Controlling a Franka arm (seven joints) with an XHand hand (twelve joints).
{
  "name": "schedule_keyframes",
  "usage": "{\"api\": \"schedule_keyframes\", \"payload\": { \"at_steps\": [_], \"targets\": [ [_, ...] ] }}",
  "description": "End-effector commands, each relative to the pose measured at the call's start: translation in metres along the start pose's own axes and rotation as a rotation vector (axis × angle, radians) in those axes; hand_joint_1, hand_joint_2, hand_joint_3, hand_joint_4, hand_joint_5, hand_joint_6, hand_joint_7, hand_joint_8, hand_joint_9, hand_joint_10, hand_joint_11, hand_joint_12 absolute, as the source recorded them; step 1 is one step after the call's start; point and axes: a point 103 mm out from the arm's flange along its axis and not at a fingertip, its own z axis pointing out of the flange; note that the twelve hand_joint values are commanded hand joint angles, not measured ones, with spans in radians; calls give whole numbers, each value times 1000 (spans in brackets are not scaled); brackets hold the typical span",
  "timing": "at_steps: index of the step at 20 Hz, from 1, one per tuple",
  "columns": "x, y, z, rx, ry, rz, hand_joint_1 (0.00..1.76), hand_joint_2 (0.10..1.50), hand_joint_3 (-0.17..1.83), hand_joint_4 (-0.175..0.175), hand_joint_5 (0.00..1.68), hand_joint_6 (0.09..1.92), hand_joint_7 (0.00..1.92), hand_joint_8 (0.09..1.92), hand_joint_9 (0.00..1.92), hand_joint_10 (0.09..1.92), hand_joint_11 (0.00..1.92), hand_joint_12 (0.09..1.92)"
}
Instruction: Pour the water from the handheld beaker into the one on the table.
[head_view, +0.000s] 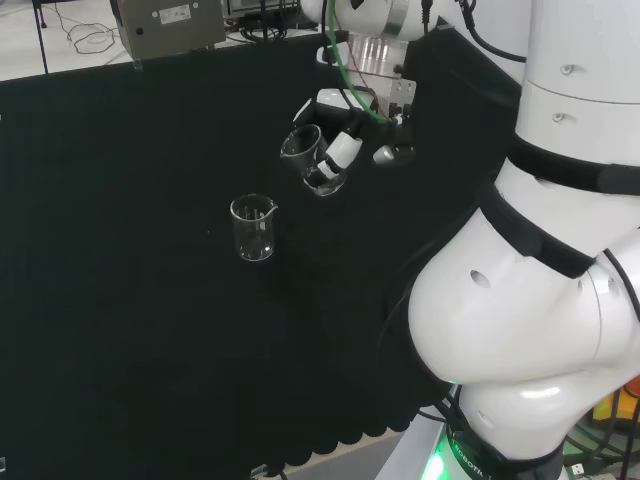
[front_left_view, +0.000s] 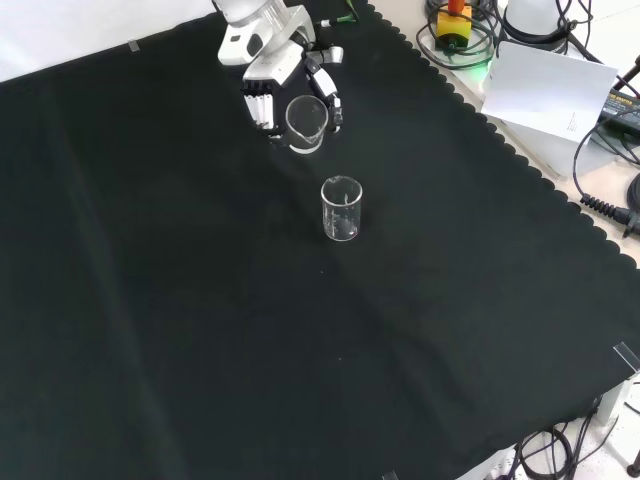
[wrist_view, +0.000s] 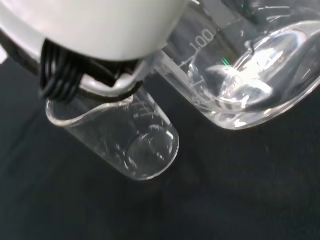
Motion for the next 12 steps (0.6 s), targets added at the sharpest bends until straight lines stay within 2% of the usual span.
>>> {"api": "schedule_keyframes", "payload": {
  "at_steps": [1,12],
  "targets": [
    [15,7,9,114,-55,13,1326,469,1000,-148,1197,858,1392,773,1519,719,1202,738],
    [29,13,7,249,-158,42,1326,466,1009,-160,1193,865,1394,780,1532,737,1200,743]
  ]
}}
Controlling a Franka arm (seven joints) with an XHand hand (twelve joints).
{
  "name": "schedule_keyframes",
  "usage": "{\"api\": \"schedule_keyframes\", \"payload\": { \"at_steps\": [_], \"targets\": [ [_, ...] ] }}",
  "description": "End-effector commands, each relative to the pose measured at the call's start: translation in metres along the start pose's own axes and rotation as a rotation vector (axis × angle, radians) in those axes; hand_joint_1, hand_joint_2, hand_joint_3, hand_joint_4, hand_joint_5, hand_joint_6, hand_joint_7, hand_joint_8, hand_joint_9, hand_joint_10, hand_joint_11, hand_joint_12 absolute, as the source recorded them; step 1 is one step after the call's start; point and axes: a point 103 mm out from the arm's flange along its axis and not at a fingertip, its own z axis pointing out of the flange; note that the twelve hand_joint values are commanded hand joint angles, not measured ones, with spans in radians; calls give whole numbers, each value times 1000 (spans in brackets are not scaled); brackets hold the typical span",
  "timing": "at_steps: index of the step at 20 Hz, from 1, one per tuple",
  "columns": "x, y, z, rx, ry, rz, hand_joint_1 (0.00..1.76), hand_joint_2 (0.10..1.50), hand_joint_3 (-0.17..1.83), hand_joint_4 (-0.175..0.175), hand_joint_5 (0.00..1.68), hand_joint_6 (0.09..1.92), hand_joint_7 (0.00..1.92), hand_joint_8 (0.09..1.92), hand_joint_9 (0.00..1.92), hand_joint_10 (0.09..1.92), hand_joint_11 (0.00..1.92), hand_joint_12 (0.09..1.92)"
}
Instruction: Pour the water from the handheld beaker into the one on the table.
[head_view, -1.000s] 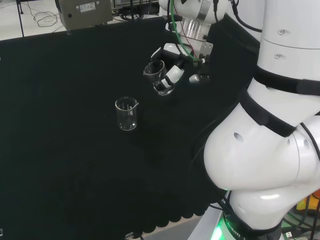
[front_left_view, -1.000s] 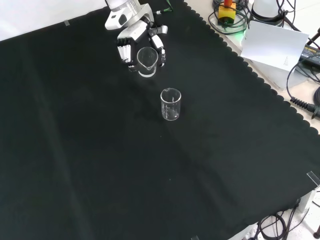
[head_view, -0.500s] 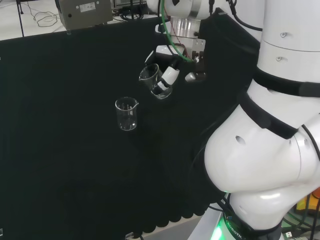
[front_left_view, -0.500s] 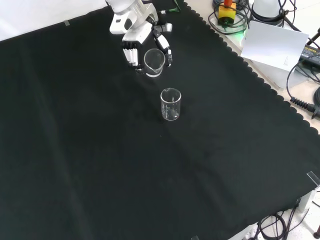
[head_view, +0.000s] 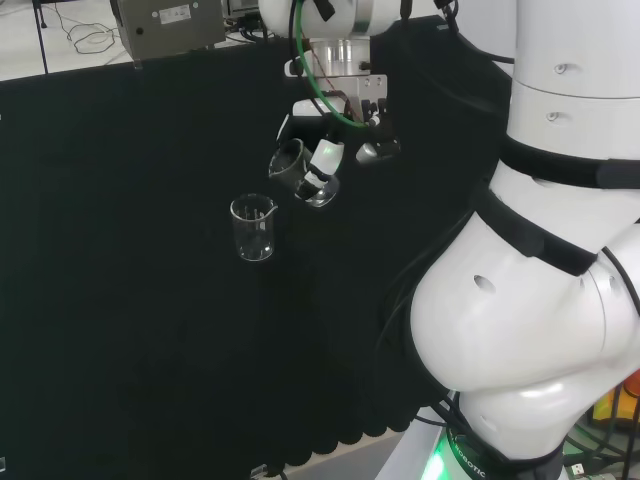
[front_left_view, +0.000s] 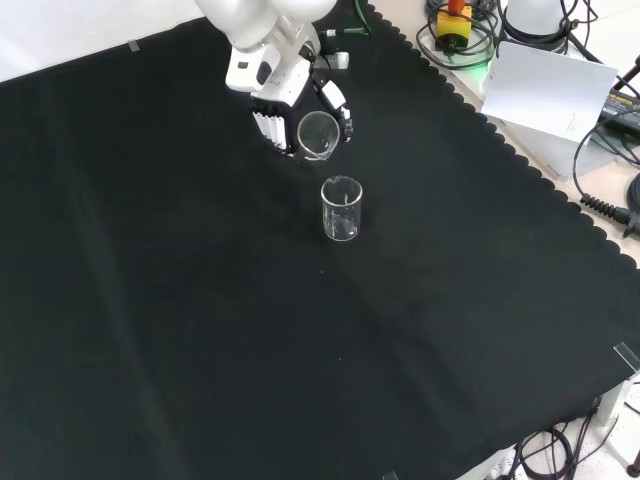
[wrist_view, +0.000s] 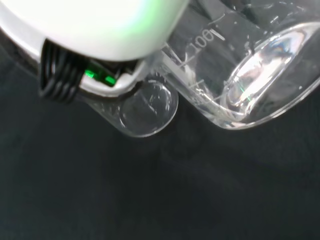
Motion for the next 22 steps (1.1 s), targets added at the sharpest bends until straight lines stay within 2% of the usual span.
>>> {"api": "schedule_keyframes", "payload": {
  "at_steps": [1,4,6,9,22],
  "targets": [
    [10,1,-3,79,-62,14,1326,466,1009,-160,1193,865,1394,780,1532,738,1200,743],
    [12,-1,-6,115,-93,33,1326,458,1028,-164,1189,884,1390,802,1533,748,1197,753],
    [13,-3,-7,136,-111,47,1314,544,907,-172,1179,894,1286,851,1525,756,1188,758],
    [16,-3,-6,162,-138,64,1307,592,839,-175,1170,901,1231,881,1520,765,1184,763],
    [21,1,-8,238,-211,135,1306,596,838,-175,1166,911,1221,894,1521,779,1188,774]
  ]
}}
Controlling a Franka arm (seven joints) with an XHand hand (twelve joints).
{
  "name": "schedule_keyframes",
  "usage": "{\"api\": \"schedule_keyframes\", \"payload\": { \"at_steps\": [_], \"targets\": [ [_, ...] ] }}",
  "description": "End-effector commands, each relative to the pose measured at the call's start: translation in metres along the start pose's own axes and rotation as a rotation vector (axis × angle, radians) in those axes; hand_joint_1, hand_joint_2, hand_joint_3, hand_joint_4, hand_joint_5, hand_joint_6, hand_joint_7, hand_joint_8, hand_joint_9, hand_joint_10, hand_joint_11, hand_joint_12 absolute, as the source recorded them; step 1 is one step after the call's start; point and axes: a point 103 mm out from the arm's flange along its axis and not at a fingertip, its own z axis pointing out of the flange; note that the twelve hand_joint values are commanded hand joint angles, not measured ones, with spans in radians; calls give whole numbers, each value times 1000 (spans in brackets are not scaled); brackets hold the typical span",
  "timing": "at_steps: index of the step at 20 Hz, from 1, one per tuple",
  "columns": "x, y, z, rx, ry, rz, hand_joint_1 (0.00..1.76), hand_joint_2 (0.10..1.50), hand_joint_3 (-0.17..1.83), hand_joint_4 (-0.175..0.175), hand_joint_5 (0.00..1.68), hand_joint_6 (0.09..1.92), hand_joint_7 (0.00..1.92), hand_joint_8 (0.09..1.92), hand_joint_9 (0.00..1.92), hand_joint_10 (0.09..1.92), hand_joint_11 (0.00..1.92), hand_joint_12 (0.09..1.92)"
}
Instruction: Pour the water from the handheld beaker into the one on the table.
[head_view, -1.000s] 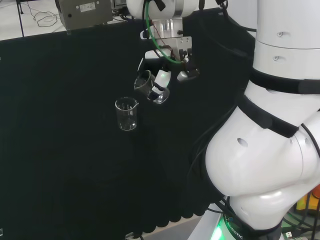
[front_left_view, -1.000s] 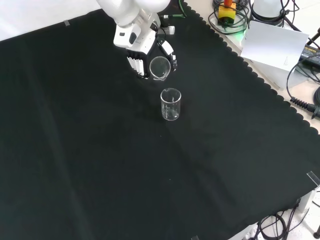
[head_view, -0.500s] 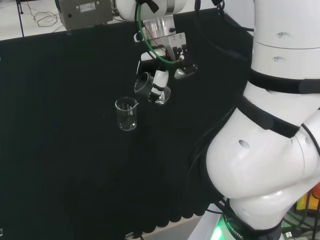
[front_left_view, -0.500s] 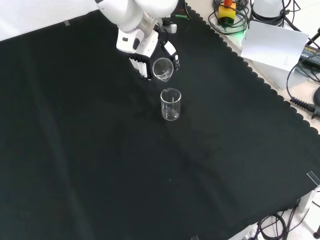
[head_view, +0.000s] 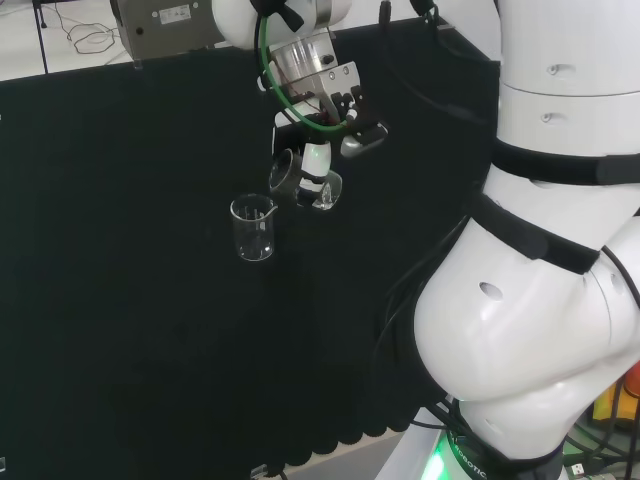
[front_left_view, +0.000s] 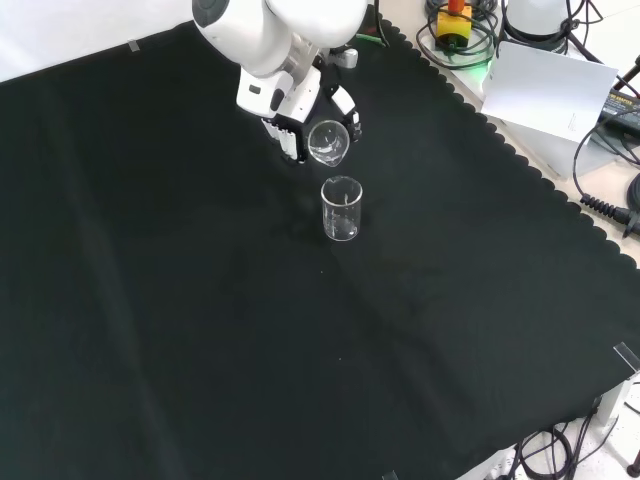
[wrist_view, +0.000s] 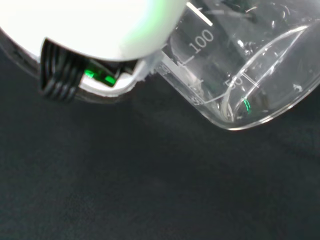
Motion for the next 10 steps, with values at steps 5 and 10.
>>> {"api": "schedule_keyframes", "payload": {
  "at_steps": [5,10],
  "targets": [
    [1,2,-4,53,-50,37,1306,594,843,-175,1165,916,1220,898,1521,785,1188,778],
    [7,3,-8,61,-67,39,1305,593,847,-175,1163,920,1218,903,1522,791,1189,782]
  ]
}}
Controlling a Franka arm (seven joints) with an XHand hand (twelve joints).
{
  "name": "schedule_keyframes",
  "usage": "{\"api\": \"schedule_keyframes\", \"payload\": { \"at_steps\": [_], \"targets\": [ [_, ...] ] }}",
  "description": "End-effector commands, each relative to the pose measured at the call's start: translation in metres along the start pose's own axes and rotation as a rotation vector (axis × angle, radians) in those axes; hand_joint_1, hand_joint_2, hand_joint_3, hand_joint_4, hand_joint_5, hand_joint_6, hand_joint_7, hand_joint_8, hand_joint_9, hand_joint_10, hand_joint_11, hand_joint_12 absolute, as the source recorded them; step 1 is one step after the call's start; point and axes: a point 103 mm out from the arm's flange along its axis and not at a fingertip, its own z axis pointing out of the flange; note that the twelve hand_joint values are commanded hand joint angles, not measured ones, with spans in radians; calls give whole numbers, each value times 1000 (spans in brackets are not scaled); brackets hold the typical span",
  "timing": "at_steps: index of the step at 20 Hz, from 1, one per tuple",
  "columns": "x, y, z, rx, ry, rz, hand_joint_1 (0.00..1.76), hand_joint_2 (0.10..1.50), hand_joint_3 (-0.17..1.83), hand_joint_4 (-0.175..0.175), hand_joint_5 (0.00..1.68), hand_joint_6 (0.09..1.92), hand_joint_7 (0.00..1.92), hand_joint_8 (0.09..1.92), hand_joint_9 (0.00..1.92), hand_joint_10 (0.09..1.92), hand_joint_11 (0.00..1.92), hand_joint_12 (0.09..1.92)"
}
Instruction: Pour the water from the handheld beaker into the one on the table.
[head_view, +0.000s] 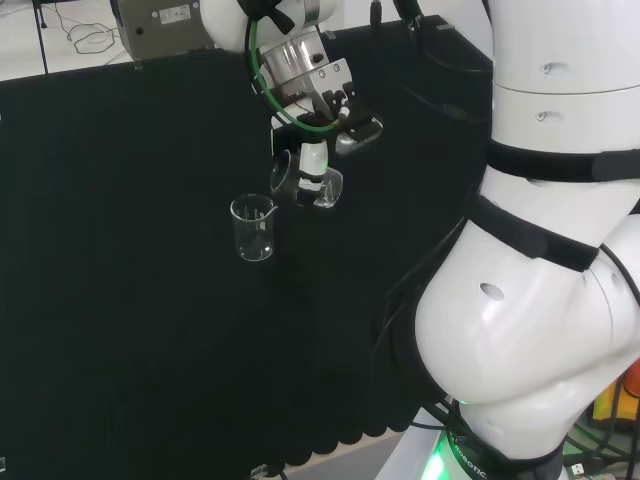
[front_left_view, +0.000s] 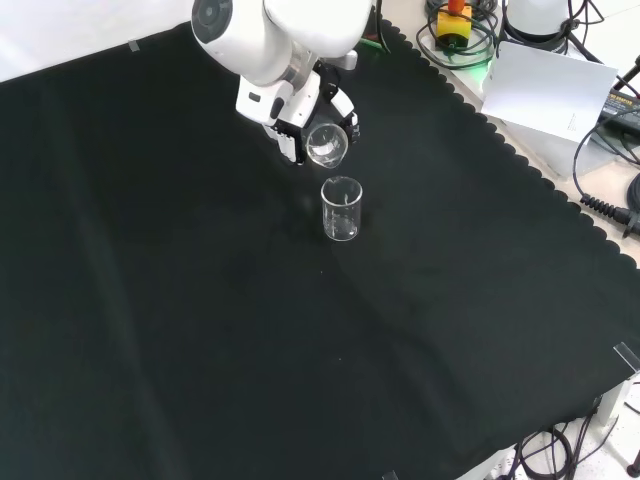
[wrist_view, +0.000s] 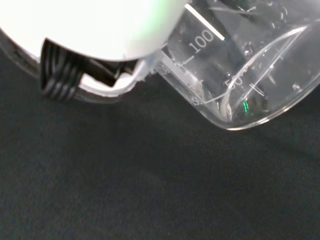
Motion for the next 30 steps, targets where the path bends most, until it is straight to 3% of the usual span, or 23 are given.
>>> {"api": "schedule_keyframes", "payload": {
  "at_steps": [1,30],
  "targets": [
    [5,1,-4,9,-17,2,1305,593,848,-175,1163,921,1218,904,1523,792,1189,783],
    [28,7,-20,123,-146,74,1304,582,875,-175,1157,944,1213,927,1528,814,1188,798]
  ]
}}
